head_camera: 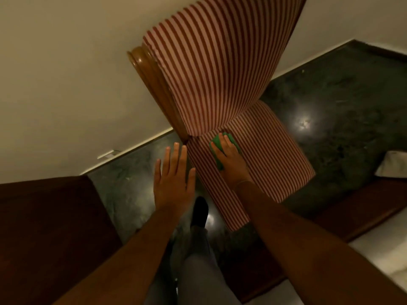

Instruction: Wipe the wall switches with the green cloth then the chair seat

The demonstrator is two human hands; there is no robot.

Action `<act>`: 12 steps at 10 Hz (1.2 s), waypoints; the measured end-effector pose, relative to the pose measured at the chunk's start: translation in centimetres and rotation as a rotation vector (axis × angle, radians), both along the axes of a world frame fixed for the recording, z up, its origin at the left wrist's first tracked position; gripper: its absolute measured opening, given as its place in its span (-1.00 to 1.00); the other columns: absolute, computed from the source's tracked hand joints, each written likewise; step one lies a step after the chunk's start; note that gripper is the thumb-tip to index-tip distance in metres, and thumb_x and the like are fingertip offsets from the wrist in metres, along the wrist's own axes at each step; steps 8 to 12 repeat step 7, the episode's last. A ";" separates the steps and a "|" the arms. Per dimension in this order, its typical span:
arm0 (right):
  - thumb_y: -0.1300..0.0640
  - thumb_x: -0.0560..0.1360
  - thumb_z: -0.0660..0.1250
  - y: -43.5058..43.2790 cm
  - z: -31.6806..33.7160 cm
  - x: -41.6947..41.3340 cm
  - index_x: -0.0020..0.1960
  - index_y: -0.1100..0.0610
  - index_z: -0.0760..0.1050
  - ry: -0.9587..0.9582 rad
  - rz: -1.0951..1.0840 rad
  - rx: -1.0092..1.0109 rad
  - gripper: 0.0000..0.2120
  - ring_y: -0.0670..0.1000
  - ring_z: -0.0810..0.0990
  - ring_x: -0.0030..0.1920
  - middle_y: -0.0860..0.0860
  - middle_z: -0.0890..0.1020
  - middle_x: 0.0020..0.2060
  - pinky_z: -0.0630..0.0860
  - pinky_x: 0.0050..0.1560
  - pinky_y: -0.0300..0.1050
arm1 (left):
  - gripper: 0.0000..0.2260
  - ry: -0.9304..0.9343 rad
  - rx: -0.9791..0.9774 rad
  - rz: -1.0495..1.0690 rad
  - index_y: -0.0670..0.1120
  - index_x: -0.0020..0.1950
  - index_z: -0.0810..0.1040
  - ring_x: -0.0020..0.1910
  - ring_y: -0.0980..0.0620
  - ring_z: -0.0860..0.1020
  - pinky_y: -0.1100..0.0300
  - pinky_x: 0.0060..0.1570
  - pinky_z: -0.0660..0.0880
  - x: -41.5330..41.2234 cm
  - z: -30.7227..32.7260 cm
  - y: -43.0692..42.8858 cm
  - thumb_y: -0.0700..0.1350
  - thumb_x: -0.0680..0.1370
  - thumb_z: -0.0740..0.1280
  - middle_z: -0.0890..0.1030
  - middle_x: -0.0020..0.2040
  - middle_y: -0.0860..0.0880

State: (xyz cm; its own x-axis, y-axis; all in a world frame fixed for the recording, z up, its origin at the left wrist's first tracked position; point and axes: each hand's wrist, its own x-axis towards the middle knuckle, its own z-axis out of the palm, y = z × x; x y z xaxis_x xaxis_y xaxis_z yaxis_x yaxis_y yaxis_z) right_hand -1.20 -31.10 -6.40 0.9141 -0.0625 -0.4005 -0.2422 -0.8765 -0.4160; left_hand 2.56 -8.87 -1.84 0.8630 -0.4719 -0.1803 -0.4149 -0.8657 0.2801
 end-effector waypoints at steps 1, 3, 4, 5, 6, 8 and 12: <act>0.34 0.56 0.36 0.4 -2.8 1.3 0.73 0.06 0.04 0.012 0.026 0.016 -0.15 0.21 -0.17 0.73 0.15 -0.13 0.72 -0.03 0.71 0.12 | -0.33 0.035 0.036 0.016 -0.03 0.89 0.05 0.84 -0.03 -0.11 -0.02 0.80 -0.22 0.8 -1.3 0.3 0.22 0.81 -0.08 0.00 0.88 -0.03; 0.41 0.60 0.28 1.6 -6.2 2.6 0.73 0.05 0.01 0.060 0.011 0.031 -0.18 0.20 -0.20 0.72 0.15 -0.18 0.71 -0.05 0.72 0.17 | -0.37 0.084 0.126 -0.001 0.02 0.87 -0.15 0.83 0.01 -0.26 0.07 0.74 -0.43 3.0 -2.5 1.2 0.20 0.84 -0.09 -0.17 0.87 0.02; 0.25 0.65 0.31 1.8 -6.3 2.6 0.74 0.00 -0.13 0.142 0.036 -0.004 -0.15 0.16 -0.27 0.72 0.12 -0.27 0.71 -0.11 0.72 0.15 | -0.37 0.102 0.163 -0.015 0.03 0.88 -0.20 0.81 0.02 -0.35 0.07 0.72 -0.48 2.9 -2.4 1.8 0.16 0.88 0.00 -0.27 0.85 0.04; -0.07 0.65 0.36 2.0 -4.7 2.6 0.73 -0.02 -0.21 0.170 0.085 -0.049 -0.08 0.15 -0.30 0.71 0.09 -0.31 0.70 -0.14 0.72 0.16 | -0.35 0.131 0.206 -0.033 0.04 0.88 -0.24 0.78 0.03 -0.43 0.07 0.70 -0.51 2.4 -1.4 2.5 0.19 0.88 -0.03 -0.32 0.84 0.04; -0.24 0.64 0.31 2.5 -2.3 2.8 0.74 -0.02 -0.21 0.123 0.096 -0.086 -0.07 0.14 -0.25 0.72 0.08 -0.25 0.72 -0.11 0.72 0.18 | -0.39 0.108 0.180 -0.021 0.01 0.90 -0.12 0.83 0.00 -0.29 0.03 0.75 -0.41 2.2 -0.1 3.5 0.16 0.88 -0.05 -0.18 0.88 0.00; -0.27 0.66 0.24 3.7 0.7 2.6 0.74 0.01 -0.13 -0.020 0.061 -0.091 -0.14 0.14 -0.18 0.73 0.09 -0.14 0.73 -0.11 0.72 0.16 | -0.36 0.031 0.090 0.021 -0.01 0.89 0.02 0.86 -0.06 -0.07 -0.07 0.80 -0.20 2.3 2.6 4.8 0.17 0.84 0.05 0.01 0.88 -0.04; -0.27 0.66 0.24 3.7 0.7 2.6 0.74 0.01 -0.13 -0.020 0.061 -0.091 -0.14 0.14 -0.18 0.73 0.09 -0.14 0.73 -0.11 0.72 0.16 | -0.36 0.031 0.090 0.021 -0.01 0.89 0.02 0.86 -0.06 -0.07 -0.07 0.80 -0.20 2.3 2.6 4.8 0.17 0.84 0.05 0.01 0.88 -0.04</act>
